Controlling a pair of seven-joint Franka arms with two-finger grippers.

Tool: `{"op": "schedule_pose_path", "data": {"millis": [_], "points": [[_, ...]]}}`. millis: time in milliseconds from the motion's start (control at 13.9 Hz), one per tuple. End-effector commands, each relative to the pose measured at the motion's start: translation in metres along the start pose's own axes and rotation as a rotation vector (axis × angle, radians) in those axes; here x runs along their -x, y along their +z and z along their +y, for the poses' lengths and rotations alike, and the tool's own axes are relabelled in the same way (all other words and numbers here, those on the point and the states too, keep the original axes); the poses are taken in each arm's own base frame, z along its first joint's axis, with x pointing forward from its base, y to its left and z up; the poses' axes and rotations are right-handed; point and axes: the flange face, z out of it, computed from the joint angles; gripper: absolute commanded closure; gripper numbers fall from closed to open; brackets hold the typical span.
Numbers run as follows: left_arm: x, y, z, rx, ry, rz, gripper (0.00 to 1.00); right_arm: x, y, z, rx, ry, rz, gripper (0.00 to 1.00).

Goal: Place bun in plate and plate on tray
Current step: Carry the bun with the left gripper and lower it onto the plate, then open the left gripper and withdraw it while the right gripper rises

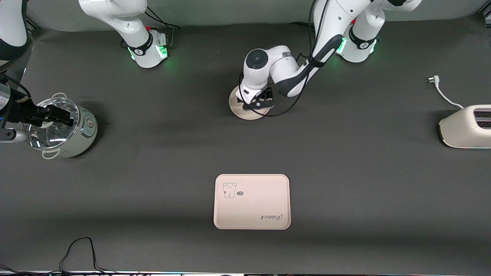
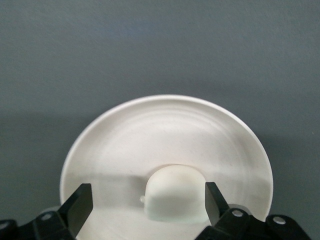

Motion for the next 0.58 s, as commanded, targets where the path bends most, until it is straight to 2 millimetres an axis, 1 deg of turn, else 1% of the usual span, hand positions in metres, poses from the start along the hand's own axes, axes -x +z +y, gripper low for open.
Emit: {"op": "schedule_pose_path", "data": {"millis": [0, 72, 144, 216, 288, 360, 432, 504], "points": [[-0.023, -0.048, -0.01, -0.036, -0.048, 0.057, 0.0, 0.0, 0.0, -0.001, -0.015, -0.007, 0.007, 0.0], [-0.032, -0.065, -0.016, -0.049, -0.071, 0.061, 0.0, 0.0, 0.0, -0.002, -0.016, -0.009, 0.005, 0.0], [-0.053, -0.088, -0.028, -0.048, -0.072, 0.052, 0.0, 0.0, 0.002, -0.003, -0.016, -0.01, 0.002, 0.0], [-0.073, -0.116, -0.039, -0.035, -0.025, 0.032, 0.0, 0.0, 0.002, -0.008, -0.016, -0.018, 0.002, 0.0], [-0.101, -0.142, -0.059, -0.015, -0.012, 0.011, 0.0, 0.0, 0.002, -0.015, -0.018, -0.027, 0.002, 0.0], [-0.127, -0.17, -0.08, 0.009, -0.004, 0.005, 0.0, 0.001, 0.002, -0.027, -0.018, -0.047, 0.002, 0.0], [-0.153, -0.198, -0.105, 0.02, -0.007, 0.023, 0.0, 0.003, 0.0, -0.031, -0.022, -0.045, 0.004, 0.0], [-0.178, -0.216, -0.137, 0.011, -0.019, 0.026, 0.0, 0.005, -0.001, -0.038, -0.042, -0.041, 0.005, 0.0]]}}
